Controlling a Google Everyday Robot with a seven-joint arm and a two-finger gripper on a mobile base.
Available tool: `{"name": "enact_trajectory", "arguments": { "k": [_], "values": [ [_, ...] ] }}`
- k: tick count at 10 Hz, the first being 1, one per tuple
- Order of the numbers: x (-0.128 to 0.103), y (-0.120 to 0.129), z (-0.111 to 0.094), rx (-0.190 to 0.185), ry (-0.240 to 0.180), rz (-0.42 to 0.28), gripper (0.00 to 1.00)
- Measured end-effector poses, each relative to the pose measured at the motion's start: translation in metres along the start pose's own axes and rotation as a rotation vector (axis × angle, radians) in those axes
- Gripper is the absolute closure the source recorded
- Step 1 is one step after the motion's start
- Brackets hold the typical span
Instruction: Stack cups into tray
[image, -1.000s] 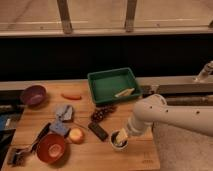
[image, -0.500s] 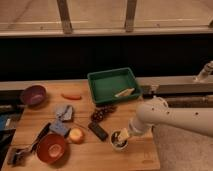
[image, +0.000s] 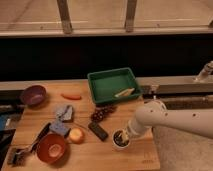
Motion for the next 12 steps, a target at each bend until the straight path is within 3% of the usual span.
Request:
{"name": "enact_trajectory", "arguments": {
  "k": [1, 5, 10, 12],
  "values": [
    [-0.001, 0.005, -0.004, -0.002, -0.003, -0.009, 0.96],
    [-0.005, 0.021, -0.030, -0.011, -0.018, -0.046, 0.96],
    [-0.034, 0.036, -0.138, 0.048, -0.111, -0.106, 0.96],
    [-0.074, 0.028, -0.166, 0.063, -0.134, -0.137, 0.96]
  ]
}}
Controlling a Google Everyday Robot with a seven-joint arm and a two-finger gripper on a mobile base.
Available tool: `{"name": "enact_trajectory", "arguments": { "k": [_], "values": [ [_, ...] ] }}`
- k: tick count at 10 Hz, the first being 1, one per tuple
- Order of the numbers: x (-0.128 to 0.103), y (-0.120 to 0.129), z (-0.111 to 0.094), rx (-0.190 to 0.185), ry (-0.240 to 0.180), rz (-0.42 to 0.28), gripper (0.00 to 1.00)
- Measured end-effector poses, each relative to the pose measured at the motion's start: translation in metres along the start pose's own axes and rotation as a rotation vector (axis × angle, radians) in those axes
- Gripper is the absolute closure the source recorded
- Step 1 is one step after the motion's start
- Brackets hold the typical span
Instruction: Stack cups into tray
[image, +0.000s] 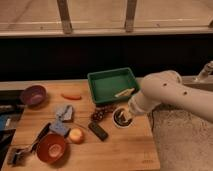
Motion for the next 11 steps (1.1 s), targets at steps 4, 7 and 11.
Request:
{"name": "enact_trajectory", "arguments": {
  "k": [4, 7, 11],
  "values": [
    [-0.107, -0.023, -0.001, 0.008, -0.001, -0.050, 0.96],
    [-0.171, -0.043, 0.013, 0.021, 0.035, -0.043, 0.96],
    [-0.181, -0.048, 0.015, 0.028, 0.042, -0.038, 0.96]
  ]
}}
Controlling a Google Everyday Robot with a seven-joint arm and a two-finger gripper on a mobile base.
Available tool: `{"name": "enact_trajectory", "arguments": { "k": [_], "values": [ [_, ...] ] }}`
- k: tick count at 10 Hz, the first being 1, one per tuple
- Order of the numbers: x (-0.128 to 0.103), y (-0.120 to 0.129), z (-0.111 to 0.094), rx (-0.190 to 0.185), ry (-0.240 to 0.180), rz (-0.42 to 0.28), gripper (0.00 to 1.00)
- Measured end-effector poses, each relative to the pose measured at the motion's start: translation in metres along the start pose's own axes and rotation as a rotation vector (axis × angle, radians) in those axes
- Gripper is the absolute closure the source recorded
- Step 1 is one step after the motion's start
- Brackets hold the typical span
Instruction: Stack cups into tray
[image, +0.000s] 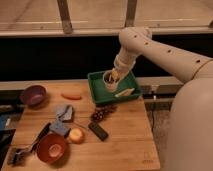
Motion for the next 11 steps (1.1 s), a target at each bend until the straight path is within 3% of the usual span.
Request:
{"name": "enact_trajectory", "arguments": {
  "k": [1, 3, 5, 6, 8, 11],
  "values": [
    [0.000, -0.001, -0.001, 0.000, -0.001, 0.001, 0.96],
    [-0.010, -0.003, -0.002, -0.048, -0.048, -0.009, 0.96],
    [-0.031, 0.004, -0.001, -0.191, -0.117, -0.139, 0.96],
    [-0.042, 0.012, 0.001, -0.225, -0.131, -0.242, 0.96],
    [-0.063, 0.026, 0.009, -0.216, -0.118, -0.350, 0.96],
    [-0.076, 0.024, 0.032, -0.131, -0.017, -0.351, 0.96]
  ]
}}
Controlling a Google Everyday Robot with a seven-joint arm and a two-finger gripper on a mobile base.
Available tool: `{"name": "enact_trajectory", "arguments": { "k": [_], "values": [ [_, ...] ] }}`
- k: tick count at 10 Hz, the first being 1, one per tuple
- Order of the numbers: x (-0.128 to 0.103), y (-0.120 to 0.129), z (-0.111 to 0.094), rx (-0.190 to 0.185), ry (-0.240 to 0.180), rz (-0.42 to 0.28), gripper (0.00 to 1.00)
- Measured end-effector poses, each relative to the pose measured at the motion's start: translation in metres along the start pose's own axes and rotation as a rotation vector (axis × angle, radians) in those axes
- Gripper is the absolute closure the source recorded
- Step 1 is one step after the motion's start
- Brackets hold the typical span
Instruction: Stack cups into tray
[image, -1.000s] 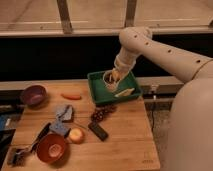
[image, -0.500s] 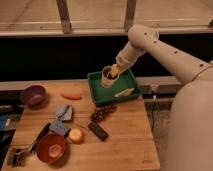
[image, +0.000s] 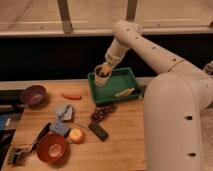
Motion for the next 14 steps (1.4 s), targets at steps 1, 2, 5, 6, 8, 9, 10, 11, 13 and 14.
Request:
{"name": "enact_trajectory", "arguments": {
  "k": [1, 2, 5, 6, 8, 9, 10, 11, 13, 14],
  "values": [
    [-0.001, -0.006, 0.010, 0.035, 0.035, 0.017, 0.96],
    [-0.002, -0.011, 0.022, 0.064, 0.067, 0.043, 0.96],
    [-0.004, -0.035, 0.044, 0.145, 0.117, 0.239, 0.96],
    [-0.006, -0.040, 0.050, 0.159, 0.111, 0.304, 0.96],
    [-0.006, -0.055, 0.063, 0.162, 0.078, 0.431, 0.96],
    [-0.007, -0.060, 0.067, 0.140, 0.059, 0.459, 0.96],
    [-0.007, -0.066, 0.070, 0.107, 0.043, 0.475, 0.96],
    [-0.007, -0.071, 0.073, 0.084, 0.032, 0.474, 0.96],
    [-0.008, -0.082, 0.085, 0.055, 0.026, 0.483, 0.96],
    [-0.007, -0.089, 0.089, 0.048, 0.027, 0.496, 0.96]
  ]
}}
